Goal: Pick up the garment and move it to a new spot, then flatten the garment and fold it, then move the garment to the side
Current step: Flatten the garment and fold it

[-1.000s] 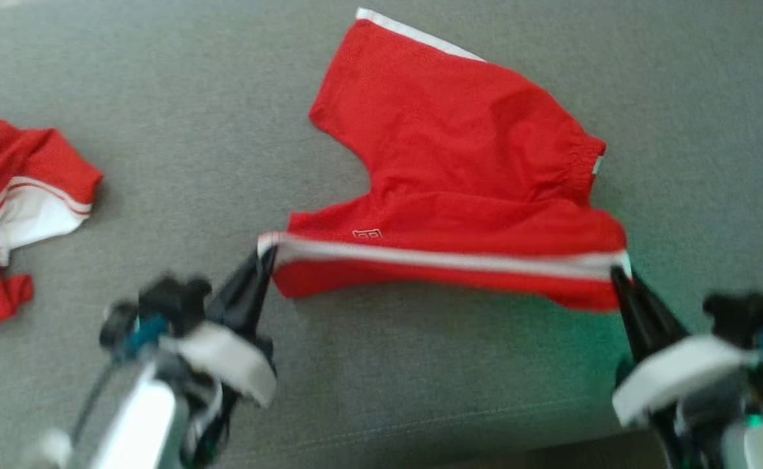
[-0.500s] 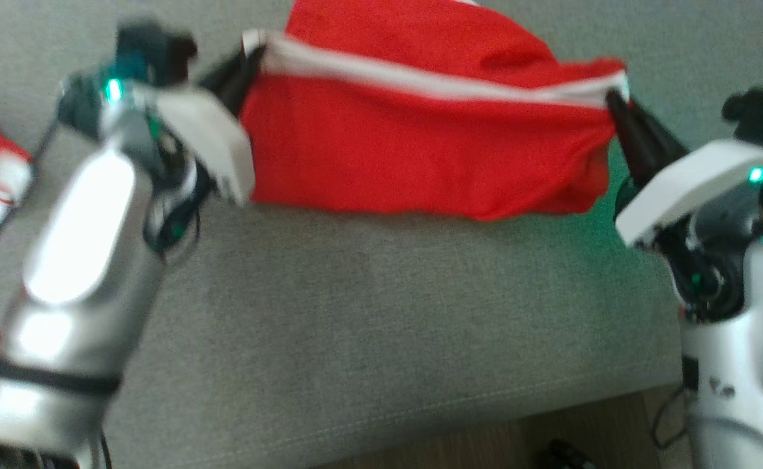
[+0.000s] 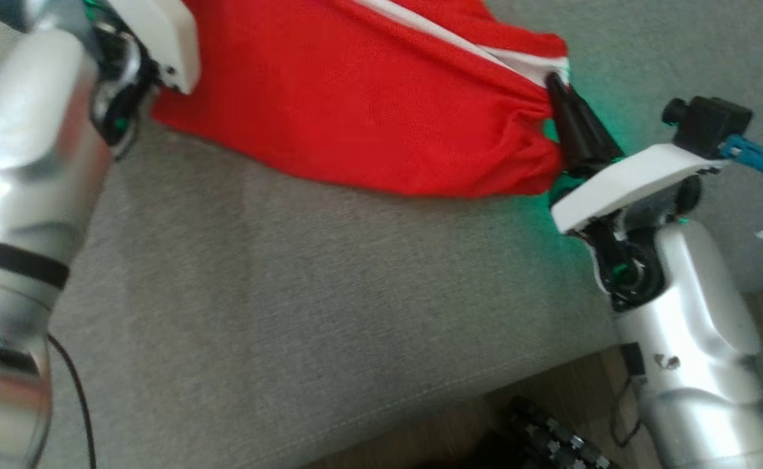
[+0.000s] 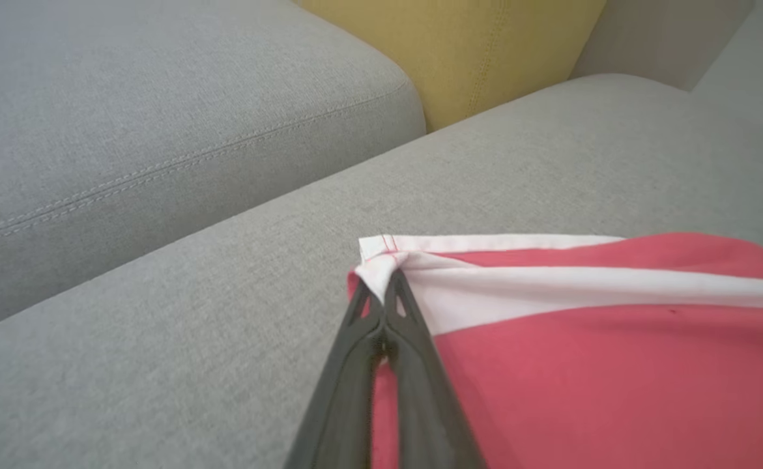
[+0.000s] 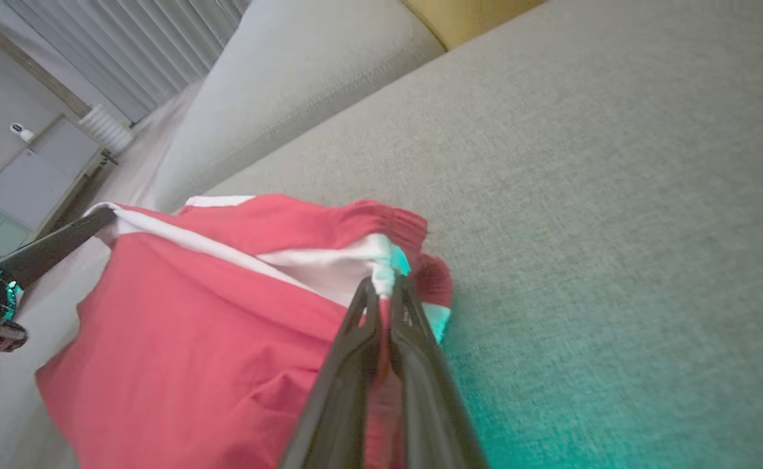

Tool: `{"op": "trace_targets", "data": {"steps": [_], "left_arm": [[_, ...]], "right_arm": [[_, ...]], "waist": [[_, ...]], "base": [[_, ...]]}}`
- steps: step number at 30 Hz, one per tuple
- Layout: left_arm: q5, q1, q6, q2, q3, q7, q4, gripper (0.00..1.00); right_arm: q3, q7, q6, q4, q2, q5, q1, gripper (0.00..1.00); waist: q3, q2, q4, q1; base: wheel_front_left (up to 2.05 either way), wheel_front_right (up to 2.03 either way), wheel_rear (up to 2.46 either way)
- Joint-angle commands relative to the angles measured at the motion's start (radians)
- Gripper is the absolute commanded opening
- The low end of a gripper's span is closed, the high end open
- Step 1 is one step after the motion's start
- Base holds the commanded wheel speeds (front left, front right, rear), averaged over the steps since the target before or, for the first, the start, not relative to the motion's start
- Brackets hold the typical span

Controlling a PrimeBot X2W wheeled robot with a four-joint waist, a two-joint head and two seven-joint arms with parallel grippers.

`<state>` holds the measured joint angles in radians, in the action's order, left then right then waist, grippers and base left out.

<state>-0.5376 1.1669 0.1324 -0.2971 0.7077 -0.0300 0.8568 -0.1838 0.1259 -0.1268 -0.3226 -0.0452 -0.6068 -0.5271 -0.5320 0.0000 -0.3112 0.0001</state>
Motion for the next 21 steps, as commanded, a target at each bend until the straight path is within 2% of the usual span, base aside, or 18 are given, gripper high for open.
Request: {"op": "trace_targets", "data": {"steps": [1, 8, 9, 10, 11, 12, 17, 18, 20, 21], "left_arm": [[-0.007, 0.069, -0.002, -0.045, -0.016, -0.019, -0.007, 0.00], [-0.055, 0.128, -0.002, -0.036, 0.045, -0.087, 0.114, 0.00], [-0.070, 0.131, -0.002, -0.030, 0.049, -0.096, 0.126, 0.00], [-0.081, 0.131, -0.002, -0.025, 0.059, -0.102, 0.133, 0.26], [-0.100, 0.131, -0.002, -0.019, 0.061, -0.114, 0.138, 0.94], [-0.120, 0.129, -0.002, -0.013, 0.061, -0.123, 0.142, 1.00], [-0.159, 0.125, -0.002, -0.021, 0.072, -0.204, 0.133, 1.00], [-0.154, 0.122, -0.009, -0.024, 0.064, -0.217, 0.130, 1.00], [-0.135, 0.102, -0.054, -0.031, 0.045, -0.229, 0.107, 1.00], [-0.135, 0.102, -0.054, -0.031, 0.045, -0.229, 0.107, 1.00]], "right_arm": [[-0.024, -0.026, -0.004, 0.015, -0.005, -0.011, -0.018, 0.00], [-0.115, -0.160, -0.004, -0.071, -0.005, -0.080, -0.074, 0.00], [-0.128, -0.170, -0.004, -0.079, -0.005, -0.091, -0.080, 0.16], [-0.139, -0.187, -0.004, -0.084, -0.005, -0.094, -0.086, 0.47], [-0.147, -0.207, -0.004, -0.087, -0.005, -0.094, -0.090, 0.80], [-0.153, -0.222, -0.004, -0.091, -0.005, -0.088, -0.091, 1.00], [-0.126, -0.324, -0.004, -0.073, -0.005, 0.046, -0.061, 1.00], [-0.109, -0.340, -0.004, -0.059, -0.005, 0.087, -0.047, 1.00], [-0.069, -0.364, -0.004, -0.014, -0.005, 0.165, -0.011, 1.00], [-0.069, -0.364, -0.004, -0.014, -0.005, 0.165, -0.011, 1.00]], "waist": [[-0.015, 0.0000, -0.024, -0.0001], [-0.027, 0.0000, -0.060, -0.0001], [-0.029, 0.0000, -0.062, -0.0001], [-0.029, 0.0000, -0.065, -0.0001], [-0.029, 0.0000, -0.065, -0.0001], [-0.028, 0.0000, -0.064, -0.0001], [-0.018, 0.0000, -0.042, -0.0001], [-0.014, 0.0000, -0.035, -0.0001], [-0.002, 0.0000, -0.017, -0.0001], [-0.002, 0.0000, -0.017, -0.0001]], "base": [[0.00, 0.00, 0.00], [0.00, 0.00, 0.00], [0.00, 0.00, 0.00], [0.00, 0.00, 0.00], [0.00, 0.00, 0.00], [0.00, 0.00, 0.00], [0.00, 0.00, 0.00], [0.00, 0.00, 0.00], [0.00, 0.00, 0.00], [0.00, 0.00, 0.00]]}}
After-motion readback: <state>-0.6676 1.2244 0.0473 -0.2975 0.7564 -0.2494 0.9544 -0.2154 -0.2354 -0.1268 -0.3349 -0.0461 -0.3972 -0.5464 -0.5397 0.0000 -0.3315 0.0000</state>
